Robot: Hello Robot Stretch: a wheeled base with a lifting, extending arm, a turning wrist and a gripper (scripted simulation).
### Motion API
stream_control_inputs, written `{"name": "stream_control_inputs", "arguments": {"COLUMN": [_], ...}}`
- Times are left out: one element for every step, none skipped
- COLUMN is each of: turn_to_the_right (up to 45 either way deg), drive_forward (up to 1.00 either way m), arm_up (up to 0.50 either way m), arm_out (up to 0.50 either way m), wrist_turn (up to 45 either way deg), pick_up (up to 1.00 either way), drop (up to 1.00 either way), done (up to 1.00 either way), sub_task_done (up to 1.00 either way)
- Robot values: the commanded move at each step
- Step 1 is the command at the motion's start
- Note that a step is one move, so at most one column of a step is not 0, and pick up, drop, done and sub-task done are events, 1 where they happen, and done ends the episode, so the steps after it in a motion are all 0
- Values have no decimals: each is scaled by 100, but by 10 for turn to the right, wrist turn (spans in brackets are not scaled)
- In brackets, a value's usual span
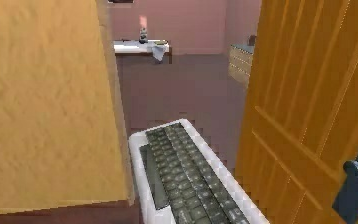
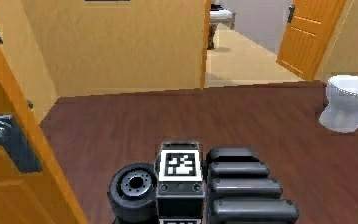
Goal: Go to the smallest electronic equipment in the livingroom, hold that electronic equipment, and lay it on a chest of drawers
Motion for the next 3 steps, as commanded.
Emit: {"name": "stream_control_inputs", "arguments": {"turn_to_the_right": [0,30,0], "drive_forward": [100,0,65], "arm_up": [0,0,0], "arm_out": [0,0,0], "wrist_turn": [0,0,0], "pick_up": [0,0,0], "drop": [0,0,0], "done": [0,0,0], "sub_task_done": [0,0,0]}}
